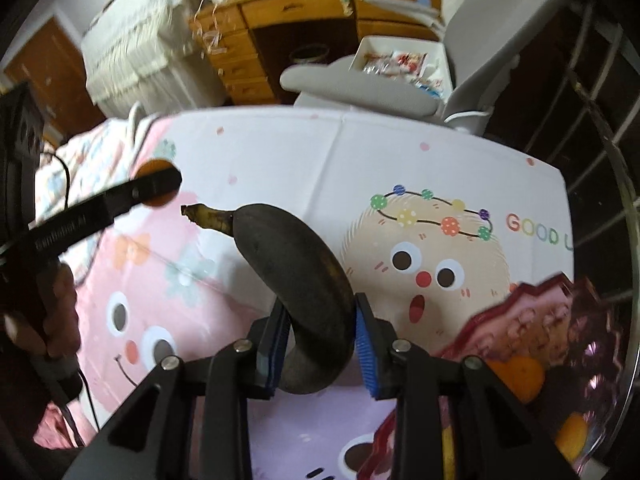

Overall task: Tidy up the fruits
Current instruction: 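Carry the mandarin in the left tool while the right tool carries the banana to the bowl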

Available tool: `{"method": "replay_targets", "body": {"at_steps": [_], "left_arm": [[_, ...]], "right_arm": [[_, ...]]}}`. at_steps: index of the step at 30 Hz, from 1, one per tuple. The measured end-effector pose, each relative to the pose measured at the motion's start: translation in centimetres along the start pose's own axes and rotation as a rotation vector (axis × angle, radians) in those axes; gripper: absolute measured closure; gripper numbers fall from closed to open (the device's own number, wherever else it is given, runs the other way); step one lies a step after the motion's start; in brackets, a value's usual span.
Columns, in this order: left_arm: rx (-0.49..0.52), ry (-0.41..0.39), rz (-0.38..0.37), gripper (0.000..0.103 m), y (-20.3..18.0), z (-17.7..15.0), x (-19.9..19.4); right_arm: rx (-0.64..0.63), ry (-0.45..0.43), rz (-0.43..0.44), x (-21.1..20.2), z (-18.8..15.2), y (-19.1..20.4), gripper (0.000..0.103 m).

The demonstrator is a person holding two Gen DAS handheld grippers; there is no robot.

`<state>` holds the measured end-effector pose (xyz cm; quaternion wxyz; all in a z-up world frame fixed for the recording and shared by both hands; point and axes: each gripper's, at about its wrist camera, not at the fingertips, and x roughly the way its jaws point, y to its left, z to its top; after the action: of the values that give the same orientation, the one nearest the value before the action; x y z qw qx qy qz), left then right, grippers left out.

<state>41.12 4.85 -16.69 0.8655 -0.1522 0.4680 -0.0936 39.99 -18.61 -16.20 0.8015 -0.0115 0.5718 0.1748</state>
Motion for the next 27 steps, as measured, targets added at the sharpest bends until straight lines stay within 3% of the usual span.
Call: {"method": "replay_targets", "body": {"at_steps": [14,27], "left_arm": [[0.157,0.007,-0.151,0.068,-9.9,-2.3,-4.1],[0.304,0.081,-0.262,0.068,-18.9,-5.2,-3.2]], "right_arm": [[0.273,-0.124,-0.028,-10.7,-6.1,-5.4,0.072],[0.570,-0.096,0.008,-12.9,-14.9,-10.8,0.072]]}}
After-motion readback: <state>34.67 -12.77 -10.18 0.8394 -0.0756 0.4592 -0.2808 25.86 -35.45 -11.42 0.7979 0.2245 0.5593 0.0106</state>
